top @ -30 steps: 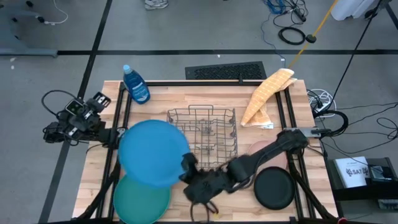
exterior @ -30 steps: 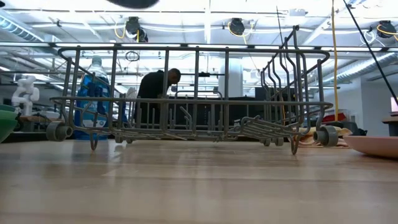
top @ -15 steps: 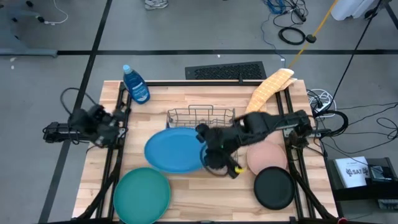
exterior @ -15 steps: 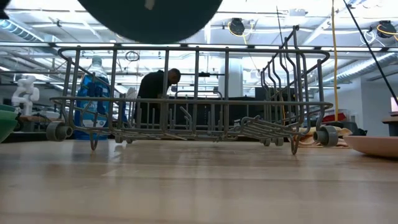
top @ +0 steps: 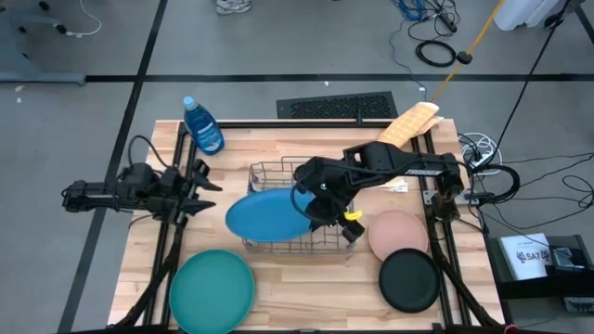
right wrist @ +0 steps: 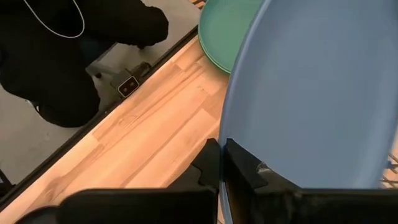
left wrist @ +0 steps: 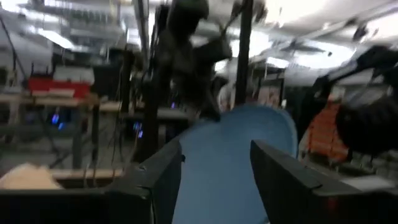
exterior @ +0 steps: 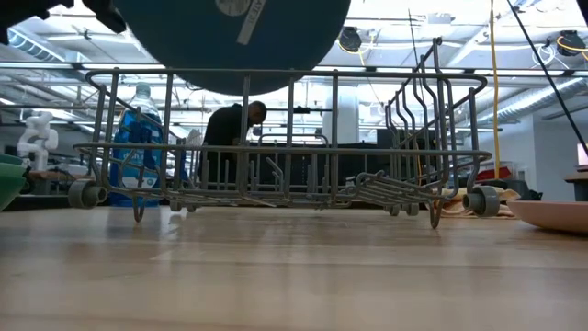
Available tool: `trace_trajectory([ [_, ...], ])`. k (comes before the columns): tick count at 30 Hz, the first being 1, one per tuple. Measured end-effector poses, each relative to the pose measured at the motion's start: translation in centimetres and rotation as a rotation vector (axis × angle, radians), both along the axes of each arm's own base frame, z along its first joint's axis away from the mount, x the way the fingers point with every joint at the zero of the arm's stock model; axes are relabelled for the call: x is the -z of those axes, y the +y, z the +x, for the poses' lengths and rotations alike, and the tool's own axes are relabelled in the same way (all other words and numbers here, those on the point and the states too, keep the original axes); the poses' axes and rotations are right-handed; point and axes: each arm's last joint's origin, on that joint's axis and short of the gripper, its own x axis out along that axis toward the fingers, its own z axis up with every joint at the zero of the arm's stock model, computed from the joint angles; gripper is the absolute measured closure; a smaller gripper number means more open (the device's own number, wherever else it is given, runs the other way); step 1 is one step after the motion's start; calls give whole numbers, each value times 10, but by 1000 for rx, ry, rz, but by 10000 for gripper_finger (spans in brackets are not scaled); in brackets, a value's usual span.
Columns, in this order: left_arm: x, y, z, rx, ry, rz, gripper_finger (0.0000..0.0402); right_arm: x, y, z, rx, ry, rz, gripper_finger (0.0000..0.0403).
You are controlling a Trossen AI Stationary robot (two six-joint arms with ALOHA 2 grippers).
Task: Sort dishes
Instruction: Put the blue plate into the dish rack
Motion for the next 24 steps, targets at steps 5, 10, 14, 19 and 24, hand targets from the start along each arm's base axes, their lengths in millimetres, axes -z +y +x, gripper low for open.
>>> trace_trajectory([
  [5, -4, 0, 10, -16, 53, 54, 210, 0, -9, 2, -3, -3, 29, 402],
  [10, -9, -2, 22, 4, 124, 115, 210, 0, -15, 2, 9, 0, 33, 402],
  [14, -12, -4, 33, 27, 194, 138, 210, 0, -18, 3, 11, -5, 26, 402],
  [19, -13, -9, 42, 90, 262, 149, 210, 0, -22, 2, 16, 0, 27, 402],
  [24, -29, -10, 39, 110, 208, 150, 210, 2, -23, 0, 9, 31, 38, 402],
])
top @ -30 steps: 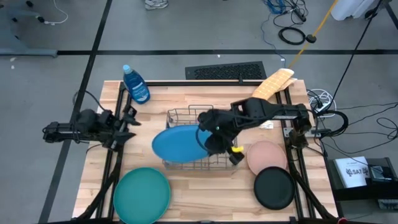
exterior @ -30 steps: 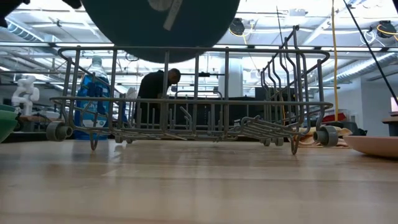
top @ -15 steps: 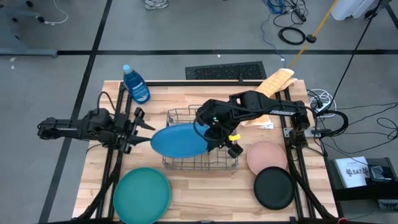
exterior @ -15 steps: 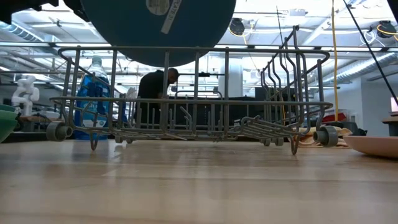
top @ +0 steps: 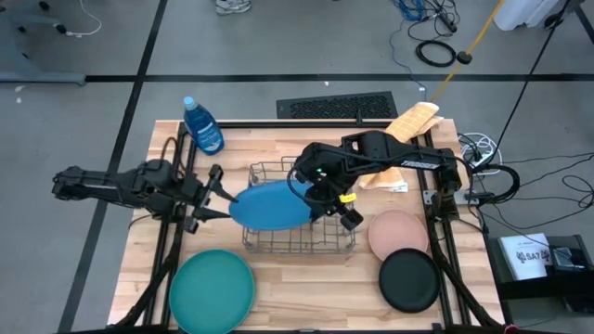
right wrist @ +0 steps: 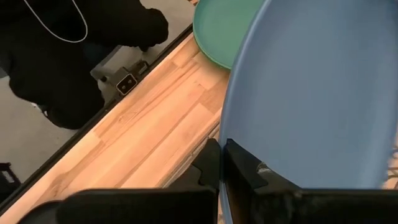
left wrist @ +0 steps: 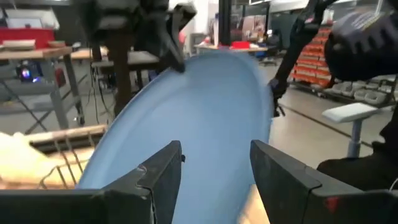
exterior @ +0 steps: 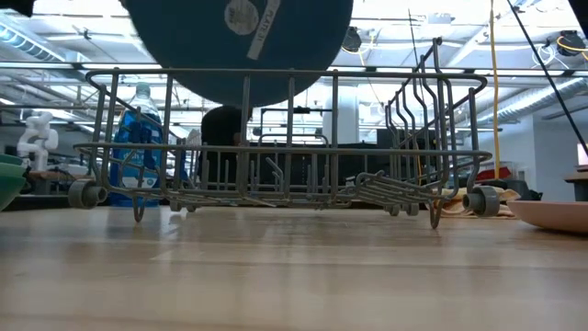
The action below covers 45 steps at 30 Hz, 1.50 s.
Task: Sort dishes
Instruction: Put the blue plate into the dish rack
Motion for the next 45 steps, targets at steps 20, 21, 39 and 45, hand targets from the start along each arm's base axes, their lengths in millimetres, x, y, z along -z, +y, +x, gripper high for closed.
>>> trace_trajectory([
  [20, 5, -2, 20, 35, 204, -20, 210, 0, 0, 0, 3, 9, 3, 403],
  [21, 6, -3, 22, 36, 212, -20, 210, 0, 0, 0, 3, 7, 3, 403],
  [39, 1, -3, 24, 45, 182, -82, 395, -4, 0, 6, 171, -33, -20, 329],
  [45, -14, -2, 15, 11, 135, -193, 397, -32, 0, -15, 283, -161, -114, 260],
])
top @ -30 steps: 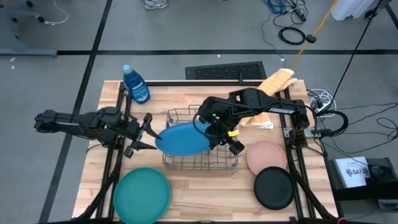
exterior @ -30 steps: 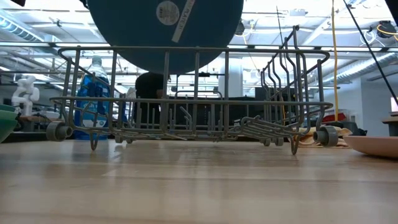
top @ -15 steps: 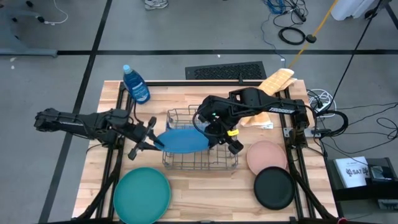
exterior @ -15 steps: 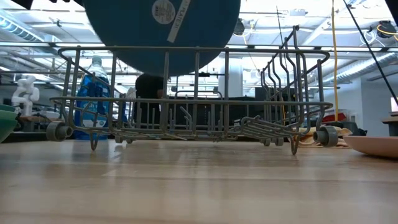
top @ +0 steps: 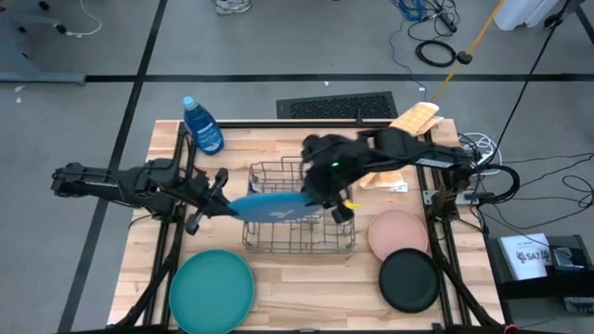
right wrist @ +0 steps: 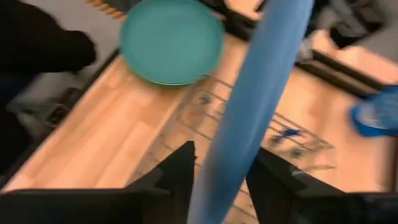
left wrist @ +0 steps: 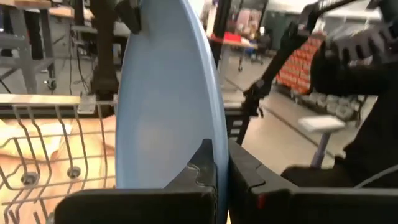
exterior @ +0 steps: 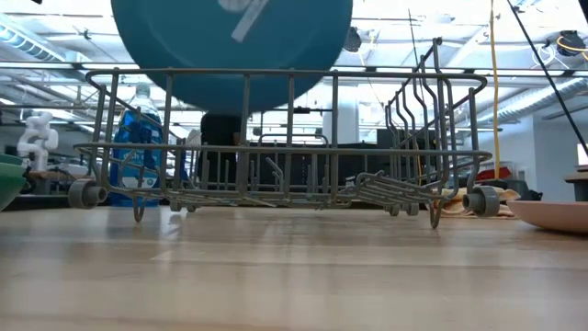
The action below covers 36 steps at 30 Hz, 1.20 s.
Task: Sort dishes
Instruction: Put the blue plate into the dish rack
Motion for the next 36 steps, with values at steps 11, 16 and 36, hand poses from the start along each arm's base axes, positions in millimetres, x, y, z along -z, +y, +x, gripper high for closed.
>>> trace_trajectory([
  [11, -26, 11, -22, -398, 201, -246, 398, -63, -4, -87, 266, -206, -105, 206],
  [16, -34, 12, -22, -499, 194, -450, 398, -74, 3, -109, 266, -241, -63, 213],
  [36, -77, -9, -23, -764, 260, -696, 398, -71, 23, -113, 247, -232, -139, 215],
])
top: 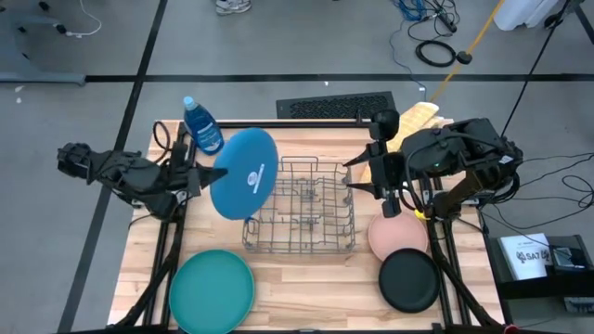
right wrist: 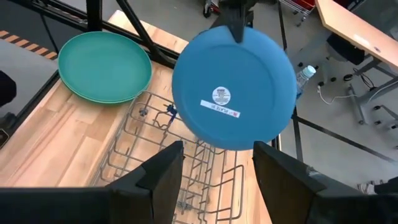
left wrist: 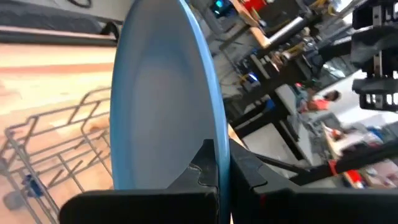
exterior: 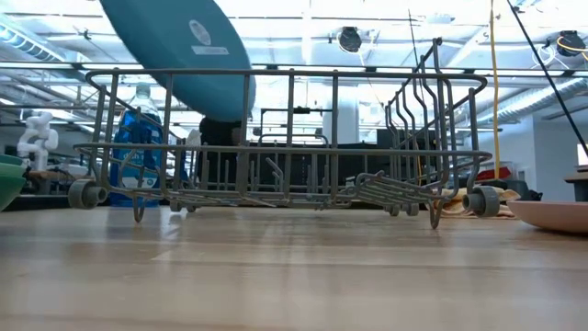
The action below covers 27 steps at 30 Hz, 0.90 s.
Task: Sort dishes
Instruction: Put the blue plate into the dish rack
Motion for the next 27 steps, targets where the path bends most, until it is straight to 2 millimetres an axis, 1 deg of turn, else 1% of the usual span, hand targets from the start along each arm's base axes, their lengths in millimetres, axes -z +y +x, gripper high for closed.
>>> trace_trajectory([
  [3, -9, -8, 9, -30, 62, 29, 398, 0, 0, 0, 1, 0, -1, 215],
  [5, -12, -15, 17, -49, 104, 36, 398, 0, 0, 0, -1, 1, -5, 215],
  [9, -8, -28, 36, -88, 156, 44, 398, -1, 0, 0, -6, -5, -12, 215],
  [13, 0, -37, 49, -140, 176, 44, 398, -1, 0, 1, -12, -11, -16, 215],
  [16, 10, -43, 52, -191, 215, 51, 398, -1, 1, 1, -21, -9, -21, 215],
  [23, 25, -60, 51, -289, 200, 64, 398, -1, 8, -1, -60, -7, -37, 215],
  [27, 33, -68, 52, -316, 205, 56, 398, -1, 12, -3, -81, -8, -37, 215],
])
